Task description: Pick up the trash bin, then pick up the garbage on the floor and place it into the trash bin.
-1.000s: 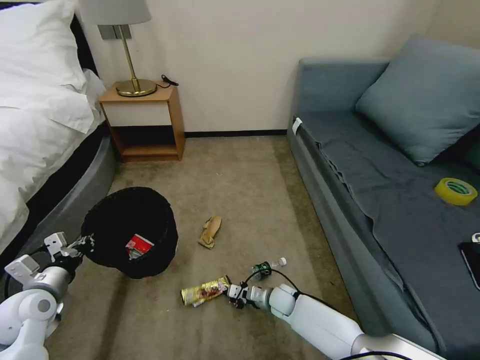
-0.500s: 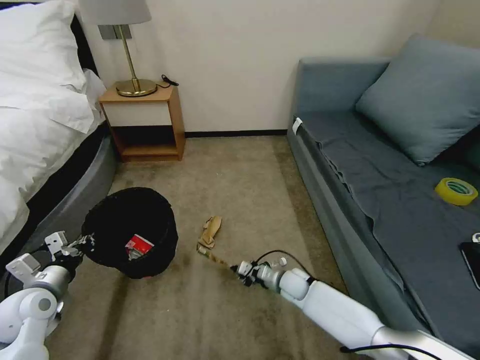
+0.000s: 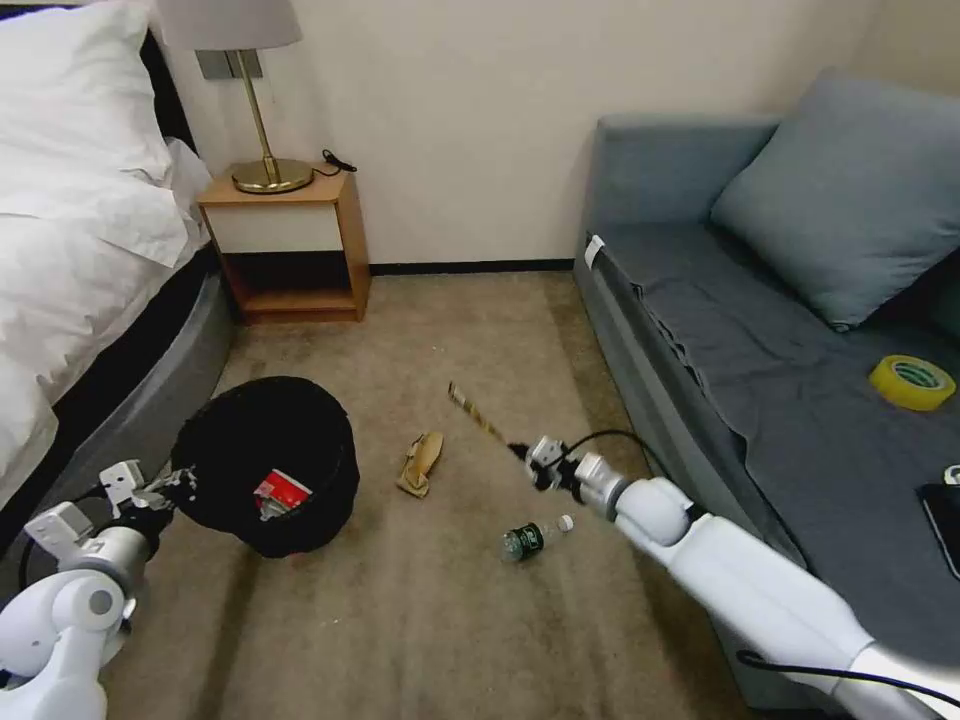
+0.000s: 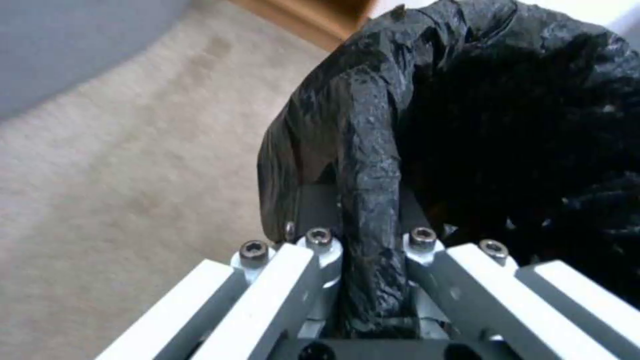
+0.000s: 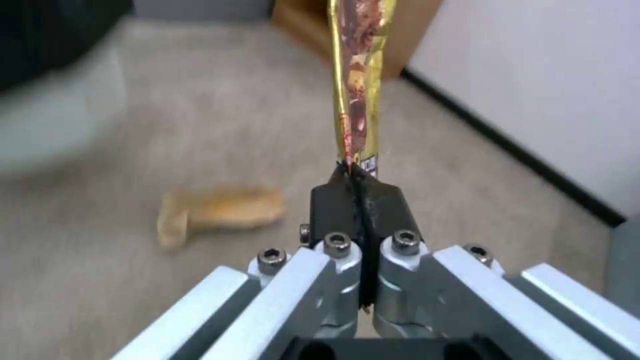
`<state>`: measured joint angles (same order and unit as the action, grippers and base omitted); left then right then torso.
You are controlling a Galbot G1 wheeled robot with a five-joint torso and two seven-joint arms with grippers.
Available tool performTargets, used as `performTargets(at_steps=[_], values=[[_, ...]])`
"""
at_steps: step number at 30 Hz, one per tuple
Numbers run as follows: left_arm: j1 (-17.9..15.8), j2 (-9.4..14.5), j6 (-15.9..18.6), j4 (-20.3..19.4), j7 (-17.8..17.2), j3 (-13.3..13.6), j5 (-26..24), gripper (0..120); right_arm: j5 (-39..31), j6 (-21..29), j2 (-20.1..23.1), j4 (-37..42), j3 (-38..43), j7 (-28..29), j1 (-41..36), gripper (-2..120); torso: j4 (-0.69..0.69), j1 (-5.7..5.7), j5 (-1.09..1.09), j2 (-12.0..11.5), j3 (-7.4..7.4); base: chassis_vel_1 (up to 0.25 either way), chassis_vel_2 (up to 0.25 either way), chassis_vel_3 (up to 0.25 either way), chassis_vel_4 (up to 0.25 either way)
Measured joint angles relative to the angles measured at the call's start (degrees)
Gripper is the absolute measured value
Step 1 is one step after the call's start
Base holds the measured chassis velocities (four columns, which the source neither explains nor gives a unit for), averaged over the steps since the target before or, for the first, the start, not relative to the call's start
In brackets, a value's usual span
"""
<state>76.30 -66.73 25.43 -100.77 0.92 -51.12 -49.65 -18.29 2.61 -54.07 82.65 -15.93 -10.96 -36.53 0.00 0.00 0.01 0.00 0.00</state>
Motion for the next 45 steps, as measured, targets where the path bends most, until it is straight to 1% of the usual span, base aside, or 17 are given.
performTargets(at_steps=[1,4,5,7,9,13,14,17,19,21,22,23,24,27,33,40,45], values=[[0.0,0.0,0.0,0.0,0.0,0.0,0.0,5,0.0,0.0,0.0,0.0,0.0,0.0,0.0,0,0.0,0.0,0.0,0.0,0.0,0.0,0.0,0.0,0.0],[-1.25,-1.02,1.21,-0.48,-0.41,3.24,0.11,5,-5.72,2.37,2.17,8.13,2.15,1.58,1.47,0,0.0,0.0,-0.01,0.0,0.0,0.0,0.0,0.0,0.0],[-1.25,-1.02,1.21,-0.48,-0.41,3.24,0.11,5,-5.72,2.37,2.17,8.13,2.15,1.58,1.47,0,0.0,0.0,-0.01,0.0,0.0,0.0,0.0,0.0,0.0],[-2.22,-1.45,2.24,-1.0,-1.02,4.89,0.3,5,-8.36,3.63,3.18,12.68,2.66,2.7,2.11,0,0.0,0.0,-0.01,0.0,0.0,0.0,0.0,0.0,0.0],[-2.3,-1.47,2.36,-1.05,-1.09,5.05,0.32,5,-8.58,3.72,3.27,13.09,2.69,2.8,2.17,0,0.0,0.0,-0.01,0.0,0.0,0.0,0.0,0.0,0.0],[-5.06,-1.59,4.35,-1.4,-1.61,10.0,2.1,5,-13.37,5.33,4.21,22.31,1.91,4.6,4.49,0,0.0,0.0,-0.01,0.0,0.0,0.0,0.0,0.0,0.0],[-5.06,-1.59,4.35,-1.4,-1.61,10.0,2.1,5,-13.37,5.33,4.21,22.31,1.91,4.6,4.49,0,0.0,0.0,-0.01,0.0,0.0,0.0,0.0,0.0,0.0],[-6.4,-1.82,5.1,-1.02,-1.11,13.33,3.16,5,-15.32,5.64,3.57,24.61,-1.24,5.74,5.95,0,0.0,0.0,-0.01,0.0,0.0,0.0,0.0,0.0,0.0],[-6.53,-1.87,5.11,-0.97,-0.95,13.78,3.38,4,-15.43,5.64,3.43,24.68,-1.67,5.84,6.1,0,0.0,0.0,-0.01,0.0,0.0,0.0,0.0,0.0,0.0],[-7.06,-1.96,5.1,-0.6,-0.52,17.26,5.04,4,-15.59,5.17,2.17,24.65,-4.16,5.99,6.64,0,0.0,0.0,-0.01,0.0,0.0,0.0,0.0,0.0,0.0],[-7.11,-1.96,5.08,-0.59,-0.49,18.26,5.53,4,-15.62,5.12,1.77,24.59,-4.76,6.03,6.74,0,0.0,0.0,-0.02,0.0,0.0,0.0,0.0,0.0,0.0],[-7.11,-1.96,5.08,-0.59,-0.49,18.26,5.53,4,-15.62,5.12,1.77,24.59,-4.76,6.03,6.74,0,0.0,0.0,-0.02,0.0,0.0,0.0,0.0,0.0,0.0],[-7.19,-2.02,4.94,-0.59,-0.52,19.84,6.25,4,-15.71,5.12,1.06,24.56,-5.72,6.12,6.94,0,-0.01,0.0,-0.01,0.0,0.0,0.0,0.0,0.0,0.0],[-7.48,-2.77,4.72,-0.51,-0.95,21.81,7.26,4,-16.52,5.41,-0.21,25.0,-8.08,6.69,7.35,0,0.0,0.0,-0.02,0.01,0.0,0.0,0.0,0.0,0.0],[-7.63,-3.53,4.65,-0.3,-1.26,21.89,7.53,4,-16.04,5.54,-0.45,25.38,-9.37,6.68,5.96,0,0.01,0.0,-0.01,0.0,0.0,0.0,0.0,0.0,0.0],[-7.64,-2.95,4.98,-1.82,-1.75,20.21,5.69,4,-12.72,5.04,0.48,25.55,-8.11,4.65,0.53,0,0.0,0.0,-0.01,0.01,0.0,0.0,0.0,0.0,0.0],[-7.37,-2.83,5.23,-2.8,-1.98,19.74,4.35,4,-11.49,4.81,0.52,25.13,-7.71,4.29,-1.18,0,0.0,0.0,-0.01,0.0,0.0,0.0,0.0,0.0,0.0]])
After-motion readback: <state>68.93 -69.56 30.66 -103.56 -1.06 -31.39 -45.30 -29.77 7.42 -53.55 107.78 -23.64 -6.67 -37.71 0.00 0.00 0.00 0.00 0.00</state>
